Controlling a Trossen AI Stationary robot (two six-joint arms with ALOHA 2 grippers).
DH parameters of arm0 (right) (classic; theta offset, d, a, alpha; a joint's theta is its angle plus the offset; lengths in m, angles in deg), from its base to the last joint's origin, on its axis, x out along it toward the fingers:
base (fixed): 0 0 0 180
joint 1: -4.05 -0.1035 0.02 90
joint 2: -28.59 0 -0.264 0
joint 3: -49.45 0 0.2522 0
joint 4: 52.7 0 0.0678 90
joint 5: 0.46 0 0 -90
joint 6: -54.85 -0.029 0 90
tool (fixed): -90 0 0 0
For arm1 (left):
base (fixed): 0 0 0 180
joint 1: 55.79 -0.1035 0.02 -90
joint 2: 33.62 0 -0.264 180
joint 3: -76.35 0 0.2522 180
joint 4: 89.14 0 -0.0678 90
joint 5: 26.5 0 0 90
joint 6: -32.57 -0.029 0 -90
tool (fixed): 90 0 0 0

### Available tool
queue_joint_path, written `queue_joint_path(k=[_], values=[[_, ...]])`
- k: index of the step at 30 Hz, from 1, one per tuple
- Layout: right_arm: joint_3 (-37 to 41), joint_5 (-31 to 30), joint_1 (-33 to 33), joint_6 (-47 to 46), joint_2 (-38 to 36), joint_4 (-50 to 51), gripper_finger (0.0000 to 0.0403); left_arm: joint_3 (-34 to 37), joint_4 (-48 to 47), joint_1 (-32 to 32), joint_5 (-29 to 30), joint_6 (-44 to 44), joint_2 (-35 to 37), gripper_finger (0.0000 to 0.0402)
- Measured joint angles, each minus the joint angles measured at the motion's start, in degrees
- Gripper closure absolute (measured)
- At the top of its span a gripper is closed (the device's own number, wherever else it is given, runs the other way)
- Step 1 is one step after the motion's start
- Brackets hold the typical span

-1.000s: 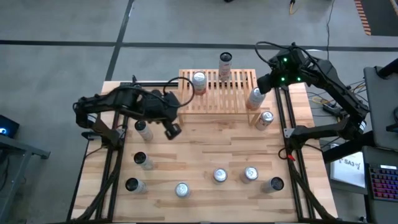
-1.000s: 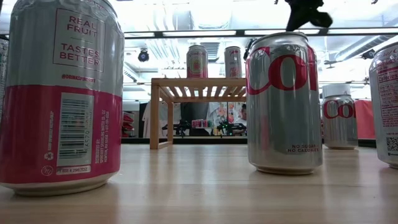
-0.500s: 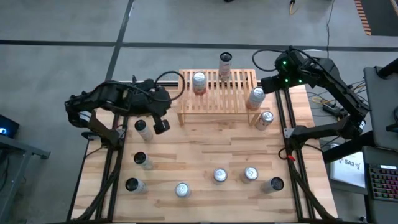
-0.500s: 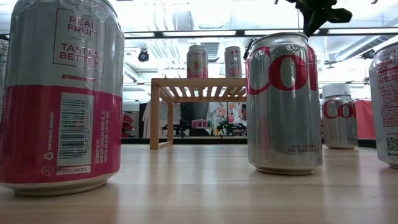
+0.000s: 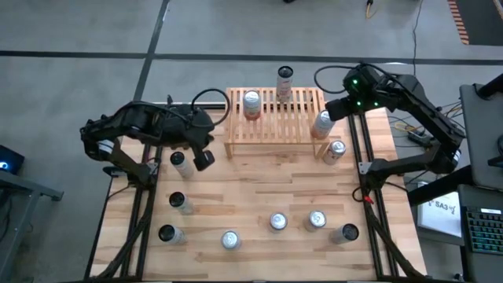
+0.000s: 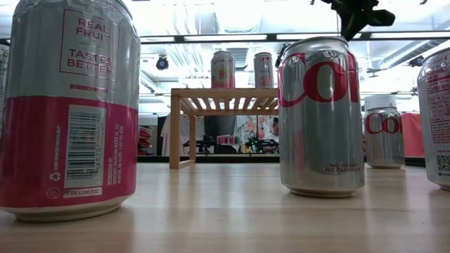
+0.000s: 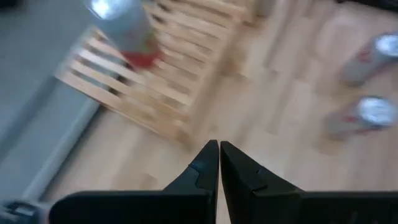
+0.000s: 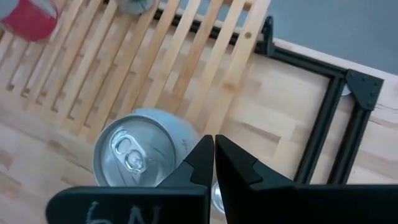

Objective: Place canned beverage on shelf
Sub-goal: Put the bottom white and yellow soda can on the shelf

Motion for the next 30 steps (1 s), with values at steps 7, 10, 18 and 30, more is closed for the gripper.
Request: queue_joint_path(k=[7, 10, 18, 30], values=[[-0.1, -1.2, 0.0, -0.1, -0.7, -1.5, 0.0394, 5.4, 0.1, -0.3, -8.3, 15.7, 3.1, 0.0402], [-0.1, -1.3, 0.0, 0.2, -0.7, -1.5, 0.0394, 13.1, 0.2, -1.3, -12.8, 22.5, 6.7, 0.0402], [-0.1, -1.4, 0.0, 2.1, -0.6, -6.0, 0.0394, 34.3, 0.0, -5.3, -18.9, 31.7, 18.9, 0.0402], [-0.1, -1.3, 0.0, 2.7, -0.6, -7.5, 0.0394, 46.5, 0.0, -10.1, -15.4, 38.8, 23.6, 0.0392]])
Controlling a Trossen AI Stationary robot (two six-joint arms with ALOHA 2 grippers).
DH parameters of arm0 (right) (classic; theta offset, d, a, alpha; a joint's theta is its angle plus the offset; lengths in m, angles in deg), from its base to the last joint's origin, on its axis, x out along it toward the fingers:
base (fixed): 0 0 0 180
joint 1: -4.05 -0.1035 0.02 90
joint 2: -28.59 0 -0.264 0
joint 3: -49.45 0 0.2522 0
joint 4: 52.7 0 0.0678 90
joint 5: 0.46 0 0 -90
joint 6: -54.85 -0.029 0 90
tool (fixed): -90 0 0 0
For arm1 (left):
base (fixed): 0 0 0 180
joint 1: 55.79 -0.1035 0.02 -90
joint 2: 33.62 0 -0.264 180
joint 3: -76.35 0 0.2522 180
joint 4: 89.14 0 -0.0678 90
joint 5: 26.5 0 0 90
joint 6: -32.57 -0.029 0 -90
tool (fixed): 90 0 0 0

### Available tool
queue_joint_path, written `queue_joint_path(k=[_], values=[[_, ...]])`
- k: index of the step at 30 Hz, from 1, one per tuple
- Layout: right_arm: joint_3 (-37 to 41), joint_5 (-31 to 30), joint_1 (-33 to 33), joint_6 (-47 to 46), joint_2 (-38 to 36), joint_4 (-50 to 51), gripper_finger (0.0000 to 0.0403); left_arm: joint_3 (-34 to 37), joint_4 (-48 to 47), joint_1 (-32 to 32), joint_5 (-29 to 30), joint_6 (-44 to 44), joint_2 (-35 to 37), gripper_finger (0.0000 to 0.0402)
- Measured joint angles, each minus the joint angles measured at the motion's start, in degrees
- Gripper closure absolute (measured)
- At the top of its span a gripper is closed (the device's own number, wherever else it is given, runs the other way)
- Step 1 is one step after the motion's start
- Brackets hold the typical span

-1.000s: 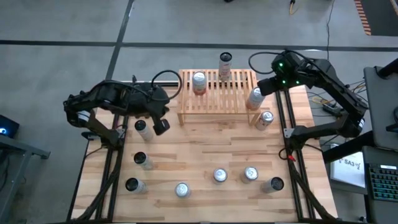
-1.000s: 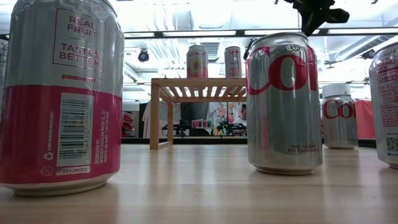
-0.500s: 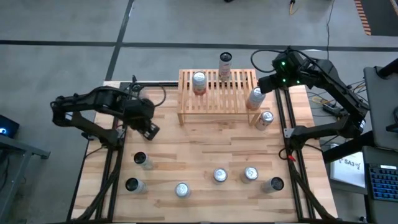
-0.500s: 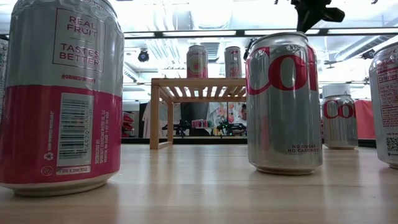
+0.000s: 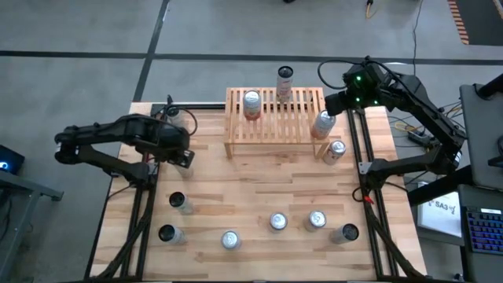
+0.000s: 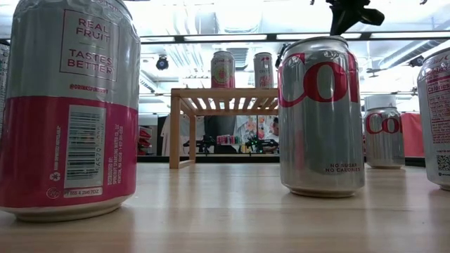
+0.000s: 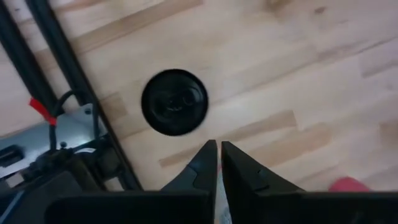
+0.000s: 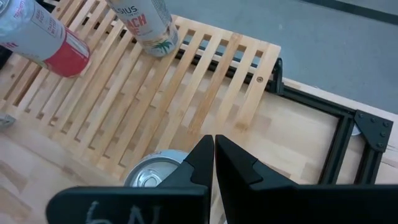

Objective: Place canned beverage on shelf
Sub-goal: Put the bottom white and yellow soda can on the shelf

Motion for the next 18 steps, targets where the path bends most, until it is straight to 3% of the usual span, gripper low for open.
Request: queue_joint_path(k=[8, 18], values=[[0.0, 0.1, 0.0, 0.0, 0.0, 0.0, 0.0394, 1.0, 0.4, -1.8, 0.3, 0.1, -1.9, 0.0313], [0.0, 0.6, 0.0, -0.1, 0.0, 0.0, 0.0394, 1.0, 0.4, -1.8, 4.5, 1.5, -5.3, 0.0122]])
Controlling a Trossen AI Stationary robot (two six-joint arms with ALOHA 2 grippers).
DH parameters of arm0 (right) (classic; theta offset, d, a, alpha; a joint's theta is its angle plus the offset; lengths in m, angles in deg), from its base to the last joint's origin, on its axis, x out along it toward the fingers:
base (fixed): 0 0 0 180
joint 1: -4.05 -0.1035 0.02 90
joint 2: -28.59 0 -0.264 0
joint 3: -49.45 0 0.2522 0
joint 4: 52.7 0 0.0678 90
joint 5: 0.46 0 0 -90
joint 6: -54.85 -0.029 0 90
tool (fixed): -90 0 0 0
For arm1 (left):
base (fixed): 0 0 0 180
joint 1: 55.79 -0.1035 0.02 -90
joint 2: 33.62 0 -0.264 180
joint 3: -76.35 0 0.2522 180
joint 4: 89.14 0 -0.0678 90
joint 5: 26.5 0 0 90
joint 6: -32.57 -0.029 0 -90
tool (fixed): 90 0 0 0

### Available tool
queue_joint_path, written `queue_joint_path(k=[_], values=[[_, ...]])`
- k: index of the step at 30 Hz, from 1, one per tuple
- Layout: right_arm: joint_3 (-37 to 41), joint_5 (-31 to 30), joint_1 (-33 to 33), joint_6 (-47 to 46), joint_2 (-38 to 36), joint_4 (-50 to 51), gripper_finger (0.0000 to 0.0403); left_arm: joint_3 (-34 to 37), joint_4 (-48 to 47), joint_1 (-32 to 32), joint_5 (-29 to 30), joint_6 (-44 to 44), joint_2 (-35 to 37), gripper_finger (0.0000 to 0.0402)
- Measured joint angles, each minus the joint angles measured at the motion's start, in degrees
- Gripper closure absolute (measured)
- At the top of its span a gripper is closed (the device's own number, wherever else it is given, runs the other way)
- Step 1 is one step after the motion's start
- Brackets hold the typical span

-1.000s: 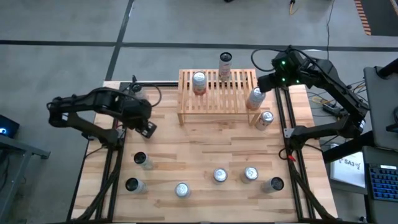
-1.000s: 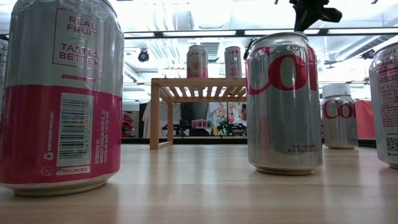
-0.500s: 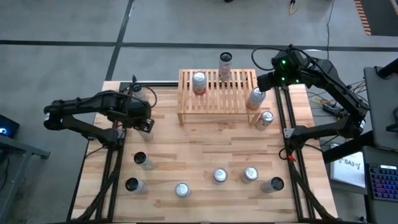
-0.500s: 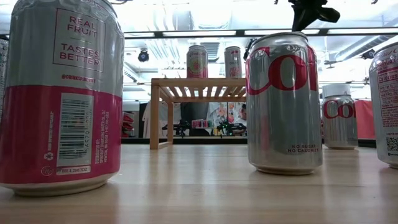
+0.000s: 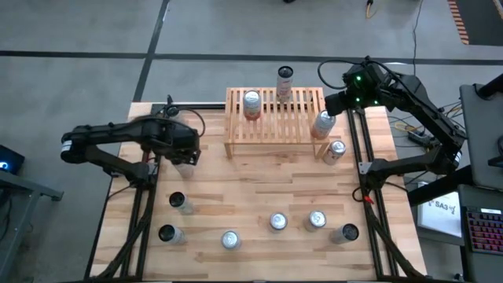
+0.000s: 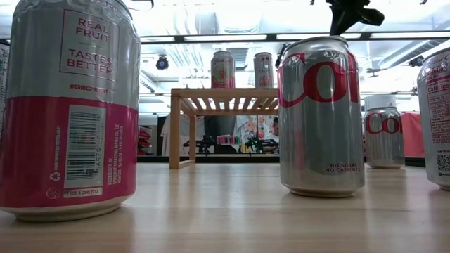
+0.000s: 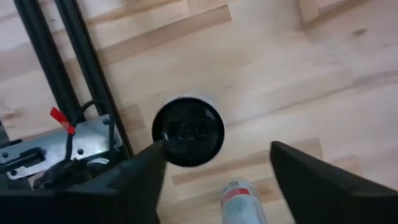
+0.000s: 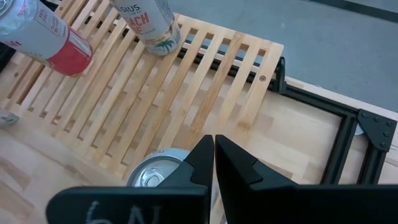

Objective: Place canned beverage on shelf
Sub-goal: Put the bottom white and yellow soda can on the shelf

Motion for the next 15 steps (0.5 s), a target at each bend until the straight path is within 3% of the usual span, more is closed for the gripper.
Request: queue_joint_path(k=[5, 15], values=[[0.0, 0.0, 0.0, 0.0, 0.0, 0.0, 0.0394, 0.9, -0.3, 0.0, 1.3, 0.0, -1.0, 0.0078], [0.0, 0.0, 0.0, 0.0, 0.0, 0.0, 0.0394, 5.2, 0.1, 0.0, 1.3, 0.0, -0.4, 0.0093]])
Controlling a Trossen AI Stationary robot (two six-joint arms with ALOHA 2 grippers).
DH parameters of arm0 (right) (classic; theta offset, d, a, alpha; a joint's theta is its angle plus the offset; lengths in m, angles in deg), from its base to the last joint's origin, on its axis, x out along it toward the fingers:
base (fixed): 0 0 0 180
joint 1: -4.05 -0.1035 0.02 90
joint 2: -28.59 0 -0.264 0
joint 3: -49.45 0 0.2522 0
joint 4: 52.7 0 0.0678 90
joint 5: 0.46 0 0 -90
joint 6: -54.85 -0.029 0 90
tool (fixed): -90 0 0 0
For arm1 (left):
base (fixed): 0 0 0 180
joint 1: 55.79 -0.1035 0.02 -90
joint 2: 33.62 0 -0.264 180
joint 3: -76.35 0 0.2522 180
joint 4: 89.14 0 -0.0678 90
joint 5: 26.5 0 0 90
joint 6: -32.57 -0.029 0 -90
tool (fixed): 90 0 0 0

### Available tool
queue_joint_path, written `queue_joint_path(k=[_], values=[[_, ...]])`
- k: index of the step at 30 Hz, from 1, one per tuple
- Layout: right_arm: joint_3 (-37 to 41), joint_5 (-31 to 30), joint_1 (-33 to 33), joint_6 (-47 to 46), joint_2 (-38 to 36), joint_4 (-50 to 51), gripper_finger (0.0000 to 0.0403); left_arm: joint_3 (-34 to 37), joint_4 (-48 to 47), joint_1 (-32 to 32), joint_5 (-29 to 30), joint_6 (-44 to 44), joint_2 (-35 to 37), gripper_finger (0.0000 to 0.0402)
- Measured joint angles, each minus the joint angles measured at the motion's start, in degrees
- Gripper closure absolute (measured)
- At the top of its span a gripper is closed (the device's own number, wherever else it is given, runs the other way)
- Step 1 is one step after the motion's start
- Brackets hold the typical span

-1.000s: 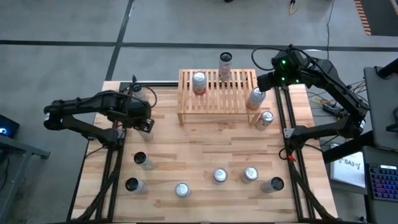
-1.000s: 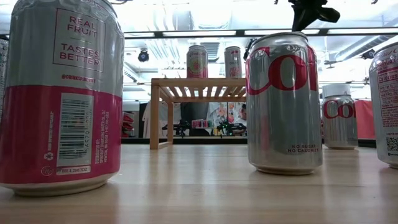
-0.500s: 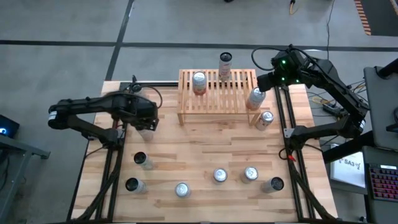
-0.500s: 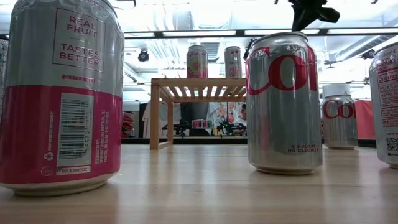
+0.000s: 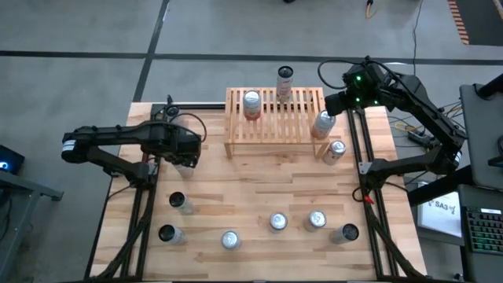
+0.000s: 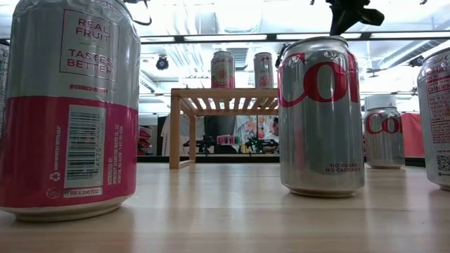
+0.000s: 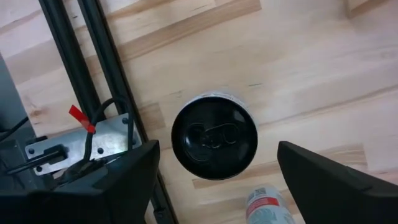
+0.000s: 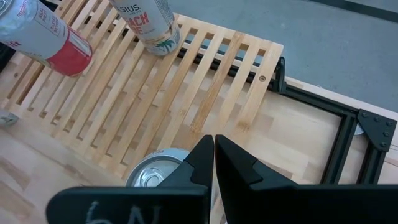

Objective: Place canned beverage on shelf
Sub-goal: Put the bottom white and yellow soda can on the shelf

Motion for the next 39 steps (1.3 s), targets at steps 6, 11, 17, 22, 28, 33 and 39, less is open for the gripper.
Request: queue_joint_path(k=[6, 11, 17, 22, 28, 33, 39], values=[[0.0, 0.0, 0.0, 0.0, 0.0, 0.0, 0.0394, 0.9, 0.4, 0.0, 0.0, 0.0, 0.0, 0.0095], [0.0, 0.0, 0.0, 0.0, 0.0, 0.0, 0.0394, 4.0, 2.9, 0.0, 0.0, 0.0, 0.1, 0.0096], [0.0, 0.0, 0.0, 0.0, 0.0, 0.0, 0.0394, 6.3, 6.5, 0.0, 0.4, 0.6, 0.2, 0.0096], [0.0, 0.0, 0.0, 0.0, 0.0, 0.0, 0.0394, 8.3, 6.8, 0.0, 0.5, 1.9, 0.2, 0.0096], [0.0, 0.0, 0.0, 0.0, 0.0, 0.0, 0.0394, 9.1, 8.9, 0.0, 2.2, 1.6, 0.2, 0.0101], [0.0, 0.0, 0.0, 0.6, 0.0, 0.0, 0.0394, 10.1, 9.6, 0.0, 2.5, 1.8, 0.3, 0.0136], [0.0, 0.0, 0.0, 1.0, 0.0, 0.0, 0.0394, 10.1, 9.6, 0.0, 2.3, 1.9, 0.3, 0.0155]])
